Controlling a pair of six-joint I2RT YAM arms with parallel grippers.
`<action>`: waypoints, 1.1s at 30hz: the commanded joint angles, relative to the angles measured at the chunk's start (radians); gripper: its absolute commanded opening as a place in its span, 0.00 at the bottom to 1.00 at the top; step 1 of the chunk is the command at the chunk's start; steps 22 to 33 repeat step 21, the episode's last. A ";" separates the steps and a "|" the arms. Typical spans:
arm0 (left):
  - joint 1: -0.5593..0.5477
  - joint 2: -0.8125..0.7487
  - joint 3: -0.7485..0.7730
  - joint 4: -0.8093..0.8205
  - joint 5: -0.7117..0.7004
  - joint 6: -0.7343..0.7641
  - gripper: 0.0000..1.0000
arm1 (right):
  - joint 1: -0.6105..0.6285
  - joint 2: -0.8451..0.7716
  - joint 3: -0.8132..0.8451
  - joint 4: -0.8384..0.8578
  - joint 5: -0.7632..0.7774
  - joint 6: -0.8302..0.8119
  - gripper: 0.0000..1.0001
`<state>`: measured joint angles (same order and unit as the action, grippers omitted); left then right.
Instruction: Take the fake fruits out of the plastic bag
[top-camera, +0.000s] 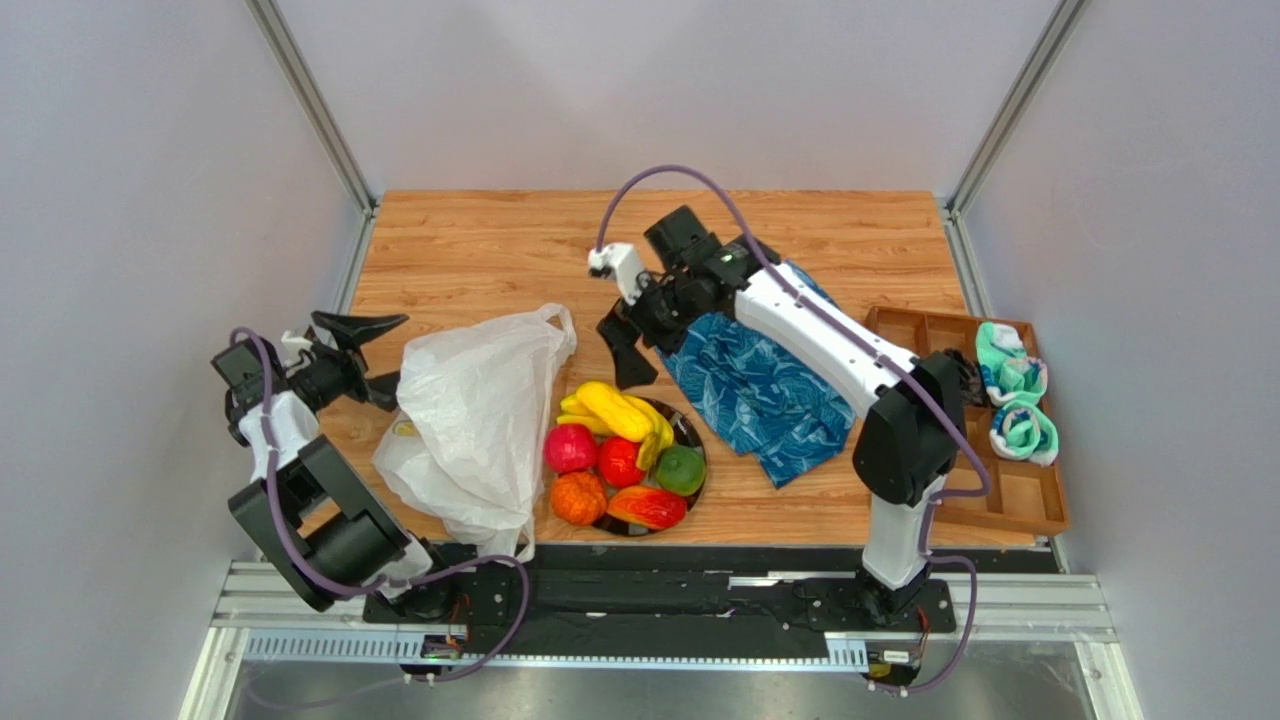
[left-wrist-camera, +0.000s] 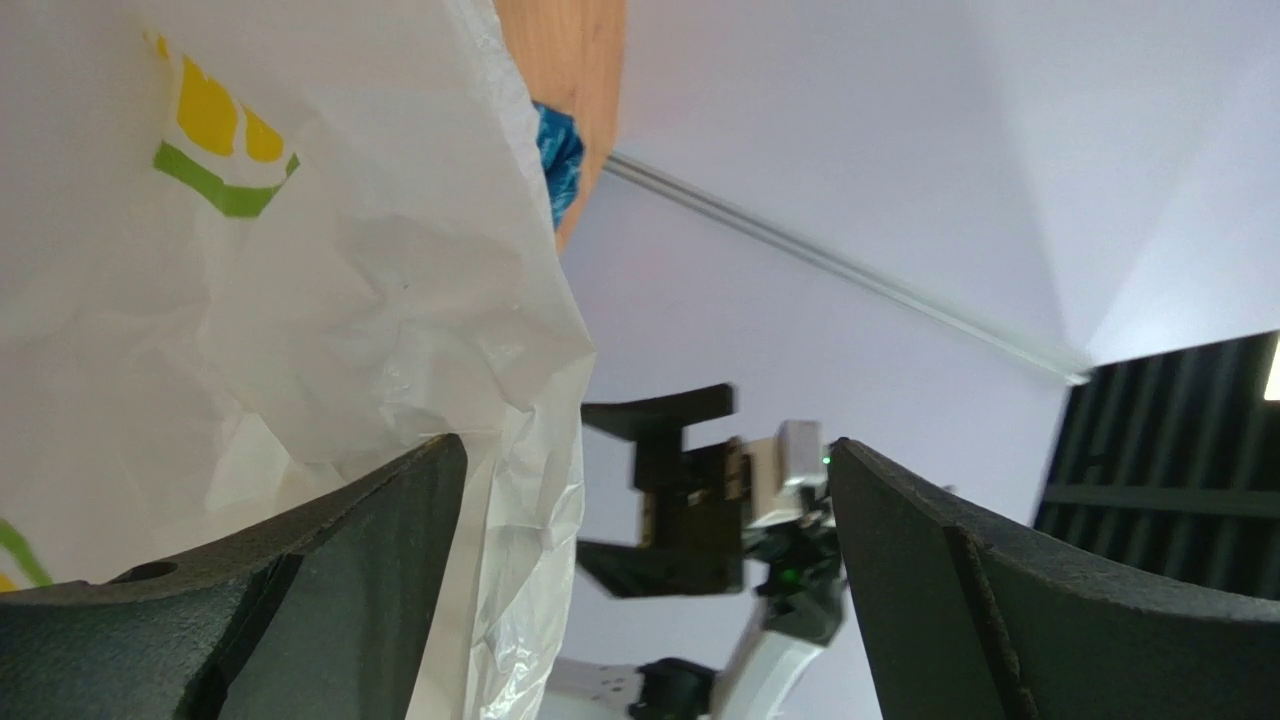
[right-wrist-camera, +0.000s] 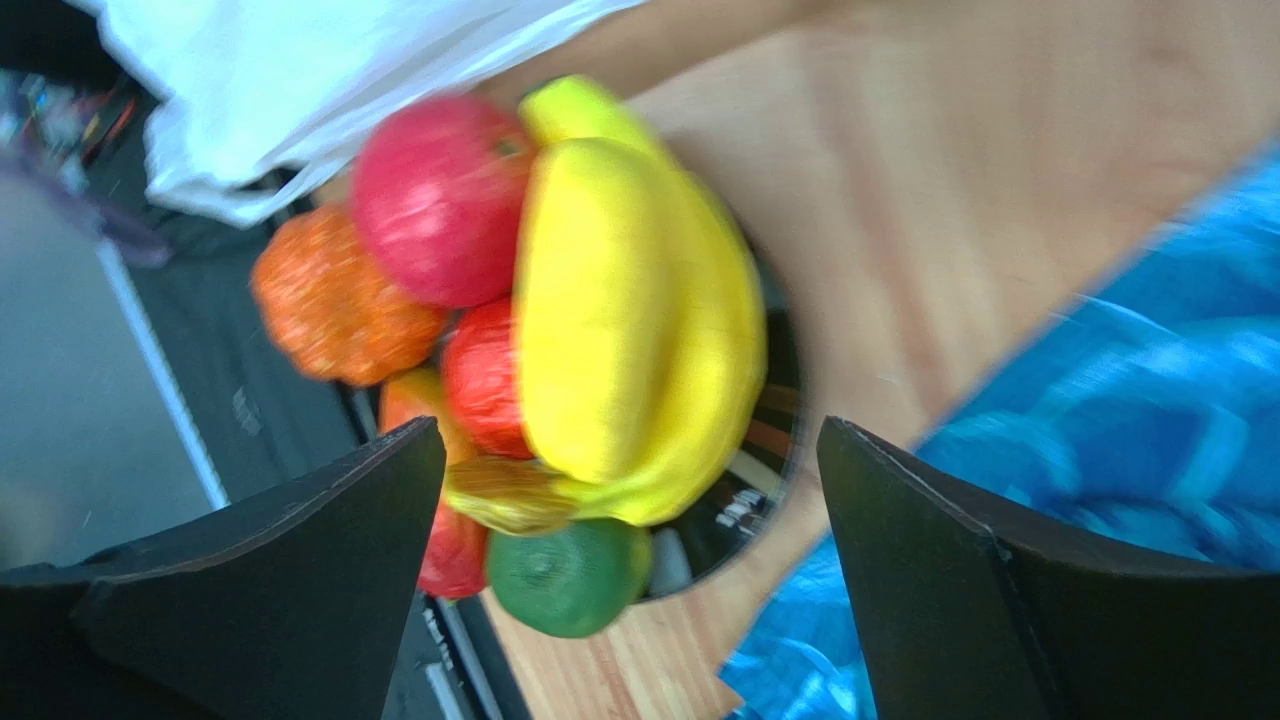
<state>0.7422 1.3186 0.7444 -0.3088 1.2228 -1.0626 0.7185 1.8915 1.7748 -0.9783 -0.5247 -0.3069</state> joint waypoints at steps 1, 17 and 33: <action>0.008 0.042 0.256 -0.199 -0.020 0.293 0.99 | -0.074 -0.133 0.037 0.095 0.196 0.144 1.00; -0.095 -0.008 0.343 -0.322 -0.752 1.058 0.99 | -0.088 -0.353 -0.333 0.293 0.701 0.151 1.00; -0.196 -0.087 0.316 -0.316 -0.795 1.116 0.99 | -0.090 -0.377 -0.385 0.312 0.698 0.144 1.00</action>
